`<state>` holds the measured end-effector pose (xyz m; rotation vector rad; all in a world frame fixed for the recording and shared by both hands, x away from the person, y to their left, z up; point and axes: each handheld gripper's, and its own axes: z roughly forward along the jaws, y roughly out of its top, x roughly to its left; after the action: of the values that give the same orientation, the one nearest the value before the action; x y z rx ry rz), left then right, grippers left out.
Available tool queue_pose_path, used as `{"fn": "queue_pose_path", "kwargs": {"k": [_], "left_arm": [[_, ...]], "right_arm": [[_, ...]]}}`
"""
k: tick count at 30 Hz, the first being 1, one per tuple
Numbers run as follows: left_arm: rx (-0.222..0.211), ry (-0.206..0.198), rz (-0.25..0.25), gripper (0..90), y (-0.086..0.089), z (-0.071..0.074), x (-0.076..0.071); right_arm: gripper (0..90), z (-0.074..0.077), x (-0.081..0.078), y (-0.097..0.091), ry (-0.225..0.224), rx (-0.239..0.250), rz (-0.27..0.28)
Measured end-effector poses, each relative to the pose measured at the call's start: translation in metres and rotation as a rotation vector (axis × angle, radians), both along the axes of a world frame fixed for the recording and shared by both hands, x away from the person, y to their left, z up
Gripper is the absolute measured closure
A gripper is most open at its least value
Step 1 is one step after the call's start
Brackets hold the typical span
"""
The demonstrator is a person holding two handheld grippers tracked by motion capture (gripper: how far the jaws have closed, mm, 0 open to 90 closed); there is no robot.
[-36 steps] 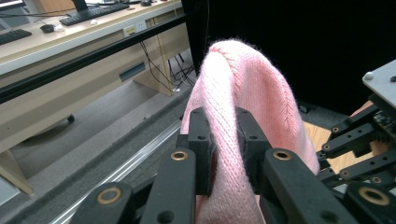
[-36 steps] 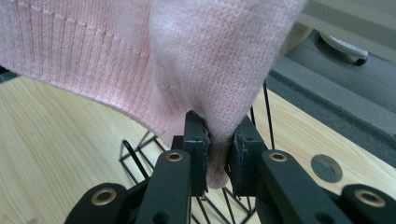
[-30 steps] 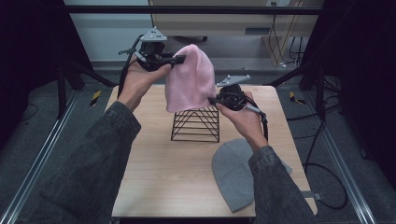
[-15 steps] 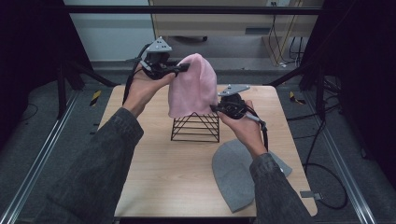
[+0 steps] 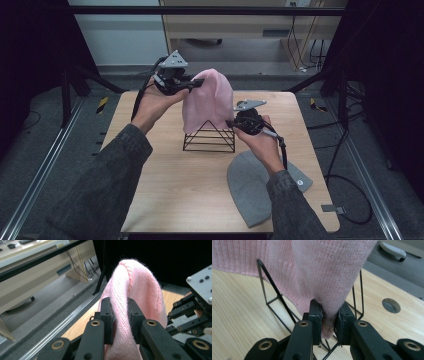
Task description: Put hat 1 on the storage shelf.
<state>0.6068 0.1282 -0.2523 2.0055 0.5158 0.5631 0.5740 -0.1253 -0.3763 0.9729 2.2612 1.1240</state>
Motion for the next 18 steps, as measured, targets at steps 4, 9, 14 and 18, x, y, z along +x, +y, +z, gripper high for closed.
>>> {"fn": "queue_pose_path", "kwargs": {"k": [4,9,14,18], "left_arm": [[0.012,0.008,-0.009,78.7,-0.001,-0.006,-0.003],[0.016,0.028,-0.005,79.2,-0.003,-0.014,-0.005],[0.006,0.036,0.0,79.6,-0.003,-0.018,-0.005],[0.011,0.043,-0.005,79.6,-0.003,-0.022,-0.005]], "right_arm": [[76.5,-0.008,0.0,-0.001,0.018,-0.001,0.0],[73.6,-0.015,0.001,-0.001,0.038,-0.013,0.002],[72.9,-0.017,0.001,-0.002,0.056,-0.013,0.004],[73.8,-0.019,0.001,-0.003,0.066,-0.02,0.003]]}}
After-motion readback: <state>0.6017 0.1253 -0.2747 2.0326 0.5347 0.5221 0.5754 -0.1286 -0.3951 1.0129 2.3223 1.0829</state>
